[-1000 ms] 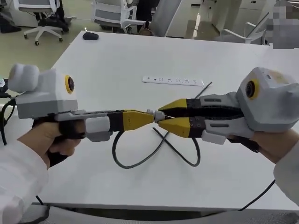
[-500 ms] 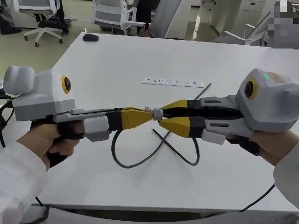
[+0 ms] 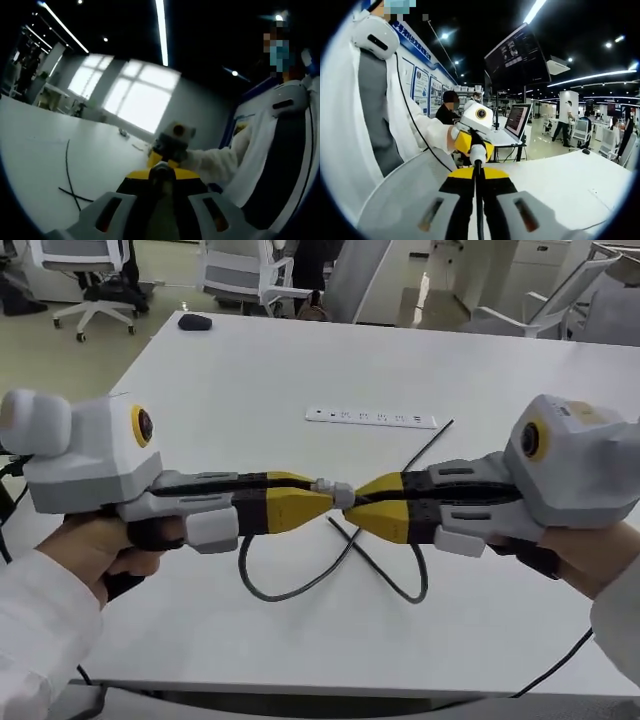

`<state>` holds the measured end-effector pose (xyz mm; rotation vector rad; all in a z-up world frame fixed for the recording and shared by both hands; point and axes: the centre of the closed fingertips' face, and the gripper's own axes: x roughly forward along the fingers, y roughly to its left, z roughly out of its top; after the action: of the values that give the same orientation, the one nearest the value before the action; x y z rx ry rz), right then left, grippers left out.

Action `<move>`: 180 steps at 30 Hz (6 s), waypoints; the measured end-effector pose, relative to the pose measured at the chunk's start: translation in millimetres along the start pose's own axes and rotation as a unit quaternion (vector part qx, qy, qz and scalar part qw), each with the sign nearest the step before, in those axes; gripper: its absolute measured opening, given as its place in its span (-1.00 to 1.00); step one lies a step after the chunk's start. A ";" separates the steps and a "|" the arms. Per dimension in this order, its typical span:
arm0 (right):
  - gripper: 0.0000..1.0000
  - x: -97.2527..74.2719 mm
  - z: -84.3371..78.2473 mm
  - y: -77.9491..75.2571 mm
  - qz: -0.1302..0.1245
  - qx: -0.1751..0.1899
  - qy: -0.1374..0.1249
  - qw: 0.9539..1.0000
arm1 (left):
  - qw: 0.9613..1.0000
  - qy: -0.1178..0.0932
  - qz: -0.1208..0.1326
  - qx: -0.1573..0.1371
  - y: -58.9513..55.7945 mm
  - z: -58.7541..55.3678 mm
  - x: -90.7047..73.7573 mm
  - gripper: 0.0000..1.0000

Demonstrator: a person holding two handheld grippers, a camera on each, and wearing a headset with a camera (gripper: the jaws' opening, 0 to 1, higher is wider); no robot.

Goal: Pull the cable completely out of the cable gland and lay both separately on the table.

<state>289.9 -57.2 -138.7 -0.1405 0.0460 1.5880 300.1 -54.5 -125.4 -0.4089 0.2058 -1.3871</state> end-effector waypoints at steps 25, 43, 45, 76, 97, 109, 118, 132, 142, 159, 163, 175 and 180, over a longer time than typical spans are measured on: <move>-0.95 0.8 -3.5 7.3 0.012 0.015 -0.003 1.000 | 0.998 0.002 -0.015 0.064 1.9 -8.1 15.4 -0.67; -0.96 -9.9 -34.0 0.7 0.005 -0.014 0.054 0.998 | 0.999 0.005 0.004 0.046 9.0 -11.6 4.7 -0.68; -0.96 -12.3 -40.6 -1.1 0.002 -0.014 0.063 0.998 | 0.999 0.006 0.005 0.045 9.3 -12.1 3.7 -0.68; -0.83 -27.1 -71.8 -9.5 -0.020 0.031 0.099 0.994 | 0.998 0.029 0.029 0.041 18.2 -17.9 -1.4 -0.68; -0.88 -0.6 -12.8 -3.8 0.013 0.030 0.032 0.999 | 0.999 0.027 0.021 0.030 17.2 -21.7 3.0 -0.68; -0.94 1.0 -16.8 -4.0 0.018 0.025 0.040 0.999 | 0.999 0.030 0.020 0.031 17.5 -21.5 2.9 -0.68; -0.94 0.8 -27.0 -4.6 0.016 0.016 0.062 0.998 | 0.998 0.047 0.026 0.038 20.4 -26.6 2.7 -0.68; -0.94 -19.8 -52.6 -16.7 -0.014 0.030 0.095 0.995 | 0.998 0.027 0.037 0.035 23.9 -15.9 -7.4 -0.68; -0.94 -34.6 -87.2 -21.1 -0.036 0.043 0.137 0.989 | 0.998 0.018 0.043 0.031 23.3 -13.2 -14.3 -0.68; -0.93 -38.6 -95.9 -9.2 -0.026 0.039 0.164 0.985 | 0.997 0.045 0.048 0.046 21.0 -21.0 -10.6 -0.68; -0.82 -31.6 -73.3 -9.8 -0.025 0.034 0.133 0.990 | 0.997 0.043 0.044 0.043 19.9 -22.9 -8.2 -0.68; -0.74 -8.4 -15.2 -0.7 0.000 -0.002 0.067 0.998 | 0.998 0.043 0.035 0.036 14.4 -27.4 1.7 -0.68; -0.83 -9.2 -19.1 2.1 0.005 0.002 0.074 0.997 | 0.998 0.040 0.033 0.033 12.2 -28.9 5.7 -0.68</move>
<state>289.1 -68.7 -156.7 -0.2552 0.1642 1.5855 301.3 -63.1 -156.1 -0.2901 0.2363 -1.3435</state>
